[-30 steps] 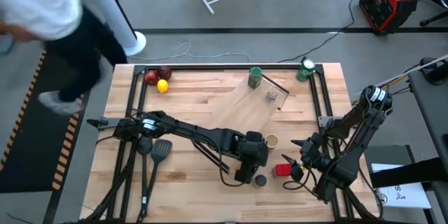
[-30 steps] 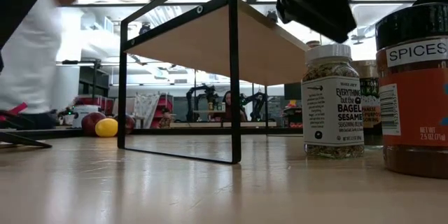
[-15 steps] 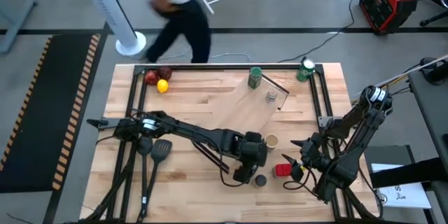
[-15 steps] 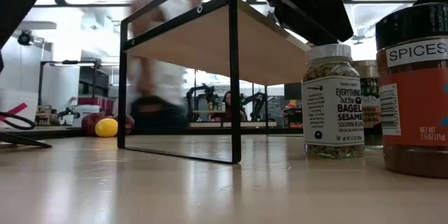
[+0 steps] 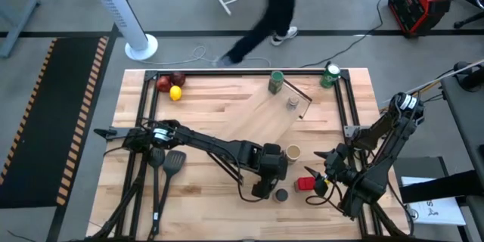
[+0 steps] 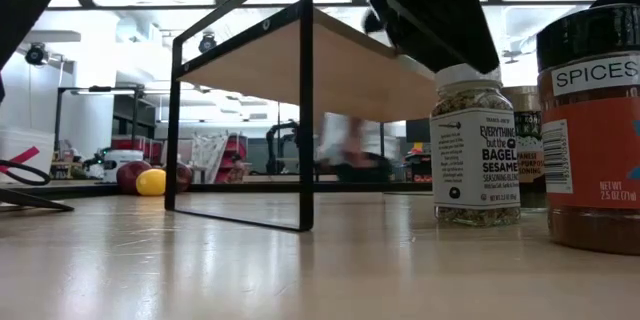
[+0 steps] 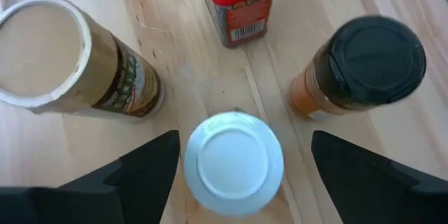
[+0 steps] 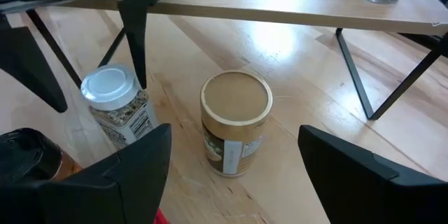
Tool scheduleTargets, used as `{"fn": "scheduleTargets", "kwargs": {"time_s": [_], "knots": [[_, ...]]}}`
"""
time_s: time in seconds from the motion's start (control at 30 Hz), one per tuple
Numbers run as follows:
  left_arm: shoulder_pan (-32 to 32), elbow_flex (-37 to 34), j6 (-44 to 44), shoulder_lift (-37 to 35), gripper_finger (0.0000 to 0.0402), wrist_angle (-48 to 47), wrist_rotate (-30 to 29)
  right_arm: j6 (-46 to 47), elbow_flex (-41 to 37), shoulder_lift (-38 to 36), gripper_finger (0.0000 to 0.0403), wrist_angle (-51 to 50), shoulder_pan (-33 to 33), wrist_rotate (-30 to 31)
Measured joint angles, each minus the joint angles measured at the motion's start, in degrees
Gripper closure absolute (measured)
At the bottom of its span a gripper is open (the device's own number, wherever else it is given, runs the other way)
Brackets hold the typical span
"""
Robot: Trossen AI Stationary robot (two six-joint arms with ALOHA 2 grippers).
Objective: Shelf spices
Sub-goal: Put the white seasoning bottle on the shelf
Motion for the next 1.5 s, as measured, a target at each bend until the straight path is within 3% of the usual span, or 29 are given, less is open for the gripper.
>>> {"fn": "scheduleTargets", "kwargs": {"time_s": [0.97, 1.23, 1.5], "knots": [[-0.65, -0.70, 0.60, 0.09, 0.0164, 0.92, 0.52, -0.04, 0.00, -0.02, 0.0130, 0.00, 0.00, 0.02], [-0.66, -0.70, 0.29, 0.09, 0.0209, 1.23, 0.34, -0.28, 0.00, -0.02, 0.0119, 0.00, 0.00, 0.02], [-0.72, -0.70, -2.30, 0.09, 0.0210, 1.88, 0.23, -0.30, 0.00, -0.02, 0.0133, 0.00, 0.00, 0.02]]}}
